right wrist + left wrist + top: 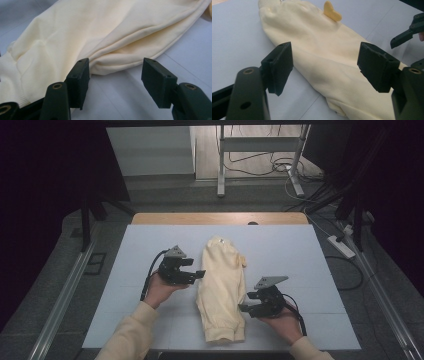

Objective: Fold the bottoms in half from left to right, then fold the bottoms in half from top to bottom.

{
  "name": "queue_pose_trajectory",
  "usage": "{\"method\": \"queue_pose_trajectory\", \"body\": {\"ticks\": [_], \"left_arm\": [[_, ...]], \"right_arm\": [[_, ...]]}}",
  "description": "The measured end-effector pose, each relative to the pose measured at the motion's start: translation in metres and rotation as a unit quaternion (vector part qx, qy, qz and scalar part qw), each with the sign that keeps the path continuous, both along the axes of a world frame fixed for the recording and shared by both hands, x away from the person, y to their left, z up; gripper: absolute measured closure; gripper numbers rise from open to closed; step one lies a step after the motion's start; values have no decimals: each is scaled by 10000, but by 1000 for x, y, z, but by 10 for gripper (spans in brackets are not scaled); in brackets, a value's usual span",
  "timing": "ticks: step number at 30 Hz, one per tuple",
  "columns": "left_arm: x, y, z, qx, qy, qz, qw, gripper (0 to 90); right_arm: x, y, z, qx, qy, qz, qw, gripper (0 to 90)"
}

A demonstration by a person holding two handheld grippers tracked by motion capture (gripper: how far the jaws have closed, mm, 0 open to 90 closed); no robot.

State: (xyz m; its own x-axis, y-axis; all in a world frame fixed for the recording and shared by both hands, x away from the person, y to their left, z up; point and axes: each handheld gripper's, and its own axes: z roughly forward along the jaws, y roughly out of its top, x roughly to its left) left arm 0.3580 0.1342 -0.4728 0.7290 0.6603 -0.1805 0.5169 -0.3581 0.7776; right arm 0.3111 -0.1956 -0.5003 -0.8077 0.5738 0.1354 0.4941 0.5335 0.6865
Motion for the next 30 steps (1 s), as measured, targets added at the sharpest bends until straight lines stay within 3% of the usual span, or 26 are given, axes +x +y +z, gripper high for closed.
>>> {"method": "queue_pose_trajectory", "body": {"ticks": [11, 30], "left_arm": [[1, -3, 0, 42, 5, -41, 10000, 282], [9, -4, -6, 75, 90, -15, 9999, 282]], "right_arm": [[5, -3, 3, -4, -99, -156, 9998, 385], [31, 0, 11, 94, -255, -310, 9991, 385]]}}
